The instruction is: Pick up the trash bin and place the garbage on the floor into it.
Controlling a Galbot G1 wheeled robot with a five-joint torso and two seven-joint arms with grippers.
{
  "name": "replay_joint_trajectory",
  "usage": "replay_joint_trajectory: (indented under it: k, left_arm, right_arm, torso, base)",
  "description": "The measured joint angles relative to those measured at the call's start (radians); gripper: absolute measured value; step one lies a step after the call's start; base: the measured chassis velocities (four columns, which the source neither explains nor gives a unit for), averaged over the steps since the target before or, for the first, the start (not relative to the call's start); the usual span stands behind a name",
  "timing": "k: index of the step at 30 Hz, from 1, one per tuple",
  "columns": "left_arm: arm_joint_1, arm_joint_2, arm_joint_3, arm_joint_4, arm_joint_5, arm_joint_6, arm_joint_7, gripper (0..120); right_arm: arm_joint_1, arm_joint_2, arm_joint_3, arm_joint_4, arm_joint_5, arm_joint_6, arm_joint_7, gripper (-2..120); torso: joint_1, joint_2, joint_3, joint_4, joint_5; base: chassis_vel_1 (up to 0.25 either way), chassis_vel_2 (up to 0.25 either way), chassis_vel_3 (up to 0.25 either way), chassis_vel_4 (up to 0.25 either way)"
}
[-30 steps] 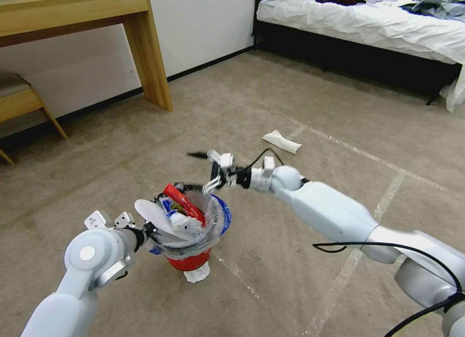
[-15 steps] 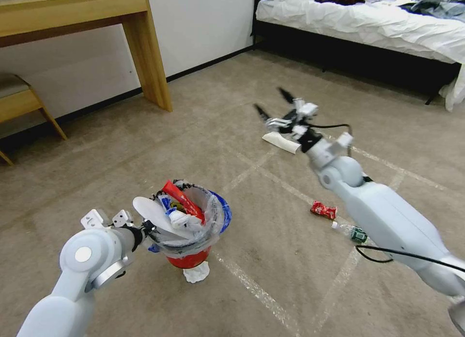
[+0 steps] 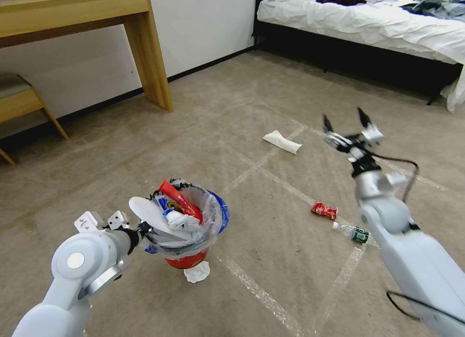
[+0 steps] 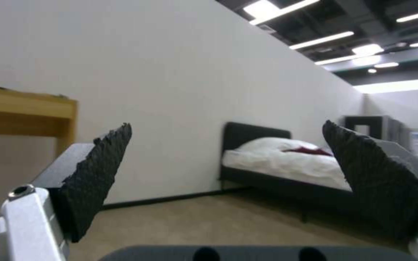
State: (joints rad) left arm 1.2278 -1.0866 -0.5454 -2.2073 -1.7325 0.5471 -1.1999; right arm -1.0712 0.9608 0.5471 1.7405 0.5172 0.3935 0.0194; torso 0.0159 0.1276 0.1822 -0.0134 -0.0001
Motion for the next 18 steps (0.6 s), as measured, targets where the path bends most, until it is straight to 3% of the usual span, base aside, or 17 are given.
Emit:
replay_joint_trajectory:
  k: [10, 12, 15, 18]
  left_arm:
    - [0.015, 0.004, 0.004, -0.020, 0.001, 0.005, -0.001, 4]
    - [0.017, 0.002, 0.010, -0.026, 0.002, 0.007, -0.001, 4]
    - [0.018, 0.001, 0.013, -0.027, 0.003, 0.007, -0.001, 4]
    - [0.022, -0.007, 0.032, -0.038, 0.016, 0.014, -0.003, 4]
  right_arm:
    - [-0.210, 0.100, 0.194, 0.085, -0.077, 0.029, -0.043, 100]
    - [-0.270, 0.171, 0.256, 0.098, -0.111, 0.060, -0.071, 100]
    - [-0.286, 0.192, 0.270, 0.100, -0.122, 0.071, -0.083, 100]
    - [-0.345, 0.267, 0.317, 0.118, -0.143, 0.102, -0.133, 100]
  torso:
    - [0.000, 0.000, 0.000, -0.0002, 0.0000]
    - [0.000, 0.000, 0.000, -0.0001, 0.0000]
    - [0.000, 0.000, 0.000, -0.0002, 0.0001]
    - [0.000, 0.000, 0.000, -0.0002, 0.0001]
  base:
    - [0.000, 0.000, 0.000, 0.000]
    - [0.000, 0.000, 0.000, 0.000]
    - [0.000, 0.000, 0.000, 0.000]
    - [0.000, 0.000, 0.000, 0.000]
